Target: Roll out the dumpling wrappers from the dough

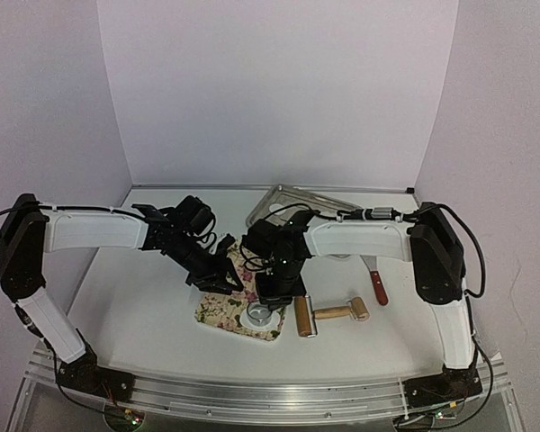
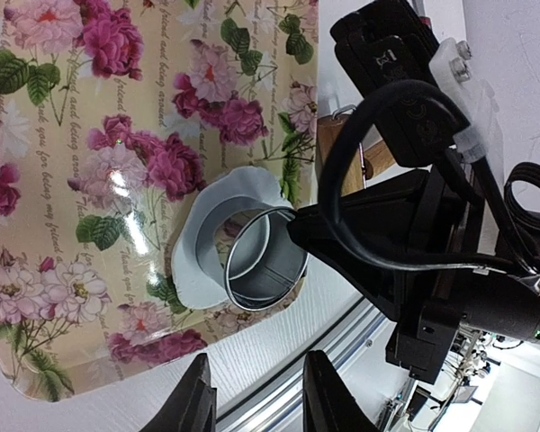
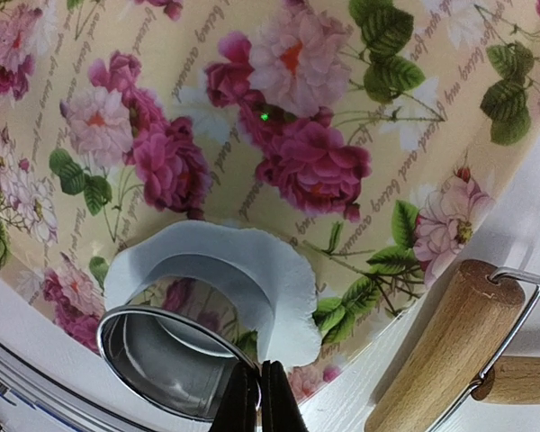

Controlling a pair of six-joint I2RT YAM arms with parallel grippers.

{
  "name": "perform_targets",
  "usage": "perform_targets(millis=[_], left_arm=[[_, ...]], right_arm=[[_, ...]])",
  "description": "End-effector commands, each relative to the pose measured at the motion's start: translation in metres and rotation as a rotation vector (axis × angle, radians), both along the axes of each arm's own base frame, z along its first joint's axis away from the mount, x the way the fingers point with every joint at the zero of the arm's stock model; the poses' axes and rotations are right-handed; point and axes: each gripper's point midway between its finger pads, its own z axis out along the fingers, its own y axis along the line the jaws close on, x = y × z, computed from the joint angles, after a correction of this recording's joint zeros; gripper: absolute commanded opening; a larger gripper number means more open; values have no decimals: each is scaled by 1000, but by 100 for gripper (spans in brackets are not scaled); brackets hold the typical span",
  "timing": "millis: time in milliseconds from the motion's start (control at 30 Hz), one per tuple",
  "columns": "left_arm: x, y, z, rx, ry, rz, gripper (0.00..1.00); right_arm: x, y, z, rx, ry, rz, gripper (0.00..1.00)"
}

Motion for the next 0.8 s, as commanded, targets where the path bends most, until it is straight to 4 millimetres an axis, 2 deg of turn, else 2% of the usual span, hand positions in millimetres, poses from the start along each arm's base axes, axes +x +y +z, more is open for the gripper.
perform_targets(millis=[0, 467, 767], left_arm=[[3, -6, -5, -27, -5, -28, 43], [-9, -19, -29, -93, 70, -103, 43], [-7, -25, -49, -79, 102, -105, 39]], right_arm=[[-2, -10, -19, -51, 26, 0, 0], [-5, -16, -29, -79, 38, 6, 0], [-6, -15, -31, -80, 43, 16, 0]])
